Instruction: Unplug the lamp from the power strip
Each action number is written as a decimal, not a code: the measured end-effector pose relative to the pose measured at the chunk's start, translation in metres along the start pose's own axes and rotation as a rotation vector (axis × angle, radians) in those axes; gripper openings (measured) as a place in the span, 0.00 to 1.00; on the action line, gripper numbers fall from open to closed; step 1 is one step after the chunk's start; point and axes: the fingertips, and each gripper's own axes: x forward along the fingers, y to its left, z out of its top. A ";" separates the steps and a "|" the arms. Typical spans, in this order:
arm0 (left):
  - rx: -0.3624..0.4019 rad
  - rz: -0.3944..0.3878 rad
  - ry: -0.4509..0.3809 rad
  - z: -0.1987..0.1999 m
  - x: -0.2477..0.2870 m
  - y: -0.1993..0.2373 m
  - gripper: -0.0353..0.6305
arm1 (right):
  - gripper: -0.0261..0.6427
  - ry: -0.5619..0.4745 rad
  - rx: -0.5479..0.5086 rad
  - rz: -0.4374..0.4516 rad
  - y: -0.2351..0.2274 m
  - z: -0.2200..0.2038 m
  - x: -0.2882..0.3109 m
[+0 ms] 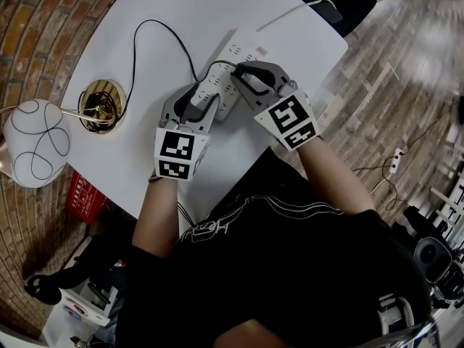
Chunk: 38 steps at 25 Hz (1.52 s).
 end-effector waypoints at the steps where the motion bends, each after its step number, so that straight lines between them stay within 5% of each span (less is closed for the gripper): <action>1: -0.001 -0.001 0.001 0.000 0.000 0.000 0.33 | 0.13 0.011 -0.062 -0.019 0.002 0.001 0.000; 7: -0.003 0.003 -0.005 0.001 0.000 0.000 0.33 | 0.13 0.043 -0.207 -0.070 0.006 0.000 0.001; 12: 0.006 0.003 -0.003 0.002 -0.001 0.000 0.33 | 0.13 -0.037 0.165 0.036 -0.005 -0.004 -0.001; 16: 0.003 -0.006 -0.005 0.002 -0.001 0.000 0.33 | 0.13 -0.072 0.285 0.064 -0.009 -0.003 -0.003; 18: 0.001 -0.005 -0.009 0.001 -0.002 0.000 0.33 | 0.13 -0.070 0.264 0.051 -0.008 -0.002 -0.002; 23: 0.000 -0.007 -0.009 0.002 0.000 -0.001 0.33 | 0.12 0.020 -0.099 -0.050 0.003 0.005 -0.002; 26: -0.003 -0.005 -0.011 0.001 -0.001 -0.001 0.33 | 0.12 0.040 -0.194 -0.078 0.007 0.005 -0.002; 29: 0.001 -0.005 -0.007 0.001 -0.001 -0.001 0.33 | 0.12 0.023 -0.119 -0.050 0.005 0.004 -0.002; 33: -0.001 -0.006 -0.003 0.001 -0.001 0.000 0.34 | 0.12 -0.066 0.218 0.026 -0.008 -0.001 -0.003; 35: -0.002 -0.006 -0.001 0.000 -0.001 0.000 0.34 | 0.12 -0.062 0.202 0.019 -0.007 0.002 -0.004; 38: -0.004 -0.004 -0.004 0.000 0.000 0.001 0.34 | 0.11 -0.006 -0.035 -0.040 0.002 0.009 -0.004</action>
